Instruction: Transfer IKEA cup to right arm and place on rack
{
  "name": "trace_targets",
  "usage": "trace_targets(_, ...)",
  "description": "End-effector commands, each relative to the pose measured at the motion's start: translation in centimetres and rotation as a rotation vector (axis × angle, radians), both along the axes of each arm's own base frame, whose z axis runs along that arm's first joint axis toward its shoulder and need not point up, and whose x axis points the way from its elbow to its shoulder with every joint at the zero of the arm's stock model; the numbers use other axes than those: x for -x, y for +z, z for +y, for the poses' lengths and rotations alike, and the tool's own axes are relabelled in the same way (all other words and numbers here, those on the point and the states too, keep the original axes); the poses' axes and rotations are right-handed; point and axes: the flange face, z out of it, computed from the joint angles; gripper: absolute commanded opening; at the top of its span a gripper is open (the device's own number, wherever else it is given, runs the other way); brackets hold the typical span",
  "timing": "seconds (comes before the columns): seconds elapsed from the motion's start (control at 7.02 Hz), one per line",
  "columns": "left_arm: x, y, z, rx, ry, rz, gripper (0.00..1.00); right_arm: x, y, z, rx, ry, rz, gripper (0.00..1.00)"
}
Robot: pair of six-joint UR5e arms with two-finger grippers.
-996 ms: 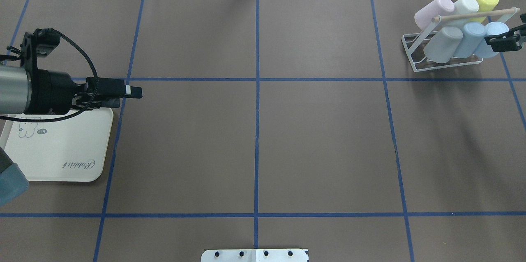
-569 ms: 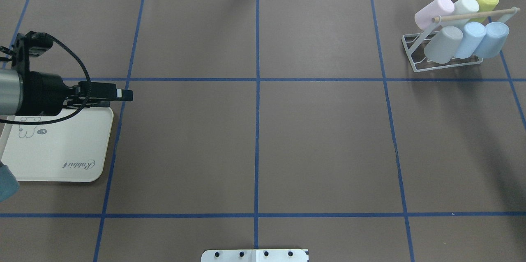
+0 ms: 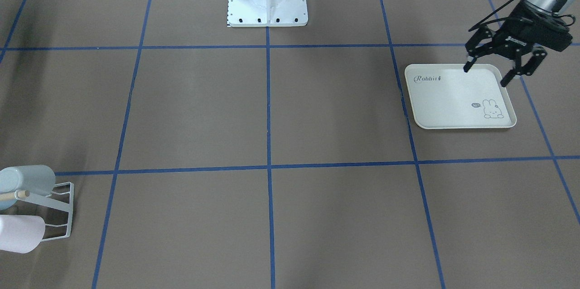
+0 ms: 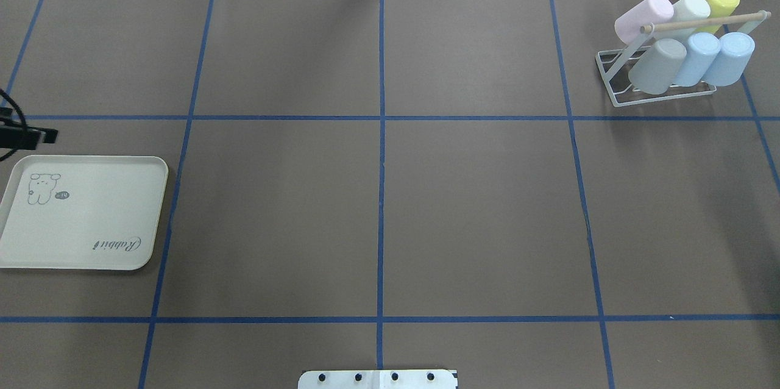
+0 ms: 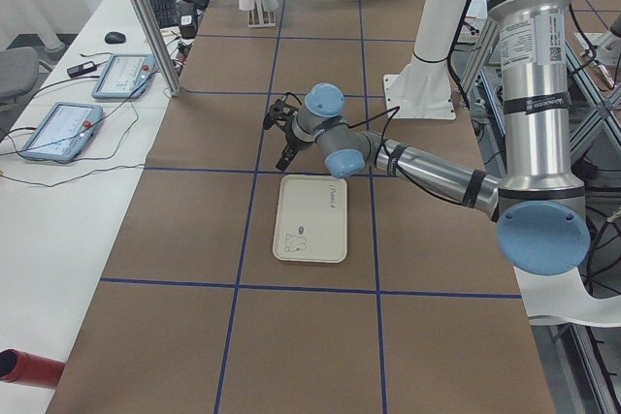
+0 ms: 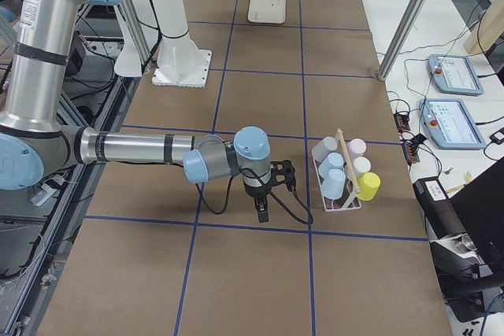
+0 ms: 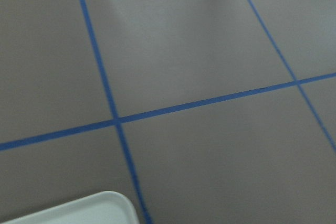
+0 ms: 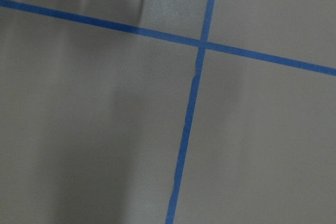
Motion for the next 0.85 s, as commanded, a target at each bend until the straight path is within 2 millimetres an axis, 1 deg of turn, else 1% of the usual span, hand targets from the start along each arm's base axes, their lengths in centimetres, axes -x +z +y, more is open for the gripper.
trace_targets(0.0,7.8,11.3,-0.6,0.063,0.005,-0.186,1.0,0.9,-0.1,-0.4,0.029,-0.046,-0.096,1.0)
trace_targets(0.14,10.9,16.5,-0.9,0.138,-0.034,-0.2,1.0,1.1,-0.8,-0.9,0.069,-0.048,-0.121,1.0)
trace_targets(0.28,16.6,18.4,-0.6,0.059,-0.019,-0.258,1.0,0.8,-0.5,-0.8,0.092,-0.04,-0.118,1.0)
trace_targets(0.43,20.0,19.6,1.2,0.054,0.001,-0.2,1.0,-0.1,-0.5,-0.7,0.117,-0.018,-0.12,1.0)
trace_targets(0.57,20.1,20.8,3.4,0.097,0.015,-0.173,1.0,-1.1,-1.0,-0.9,0.11,0.005,-0.122,1.0)
trace_targets(0.71,20.1,21.1,4.1,0.105,0.015,-0.172,1.0,-1.3,-0.8,-0.9,0.113,0.009,-0.114,1.0)
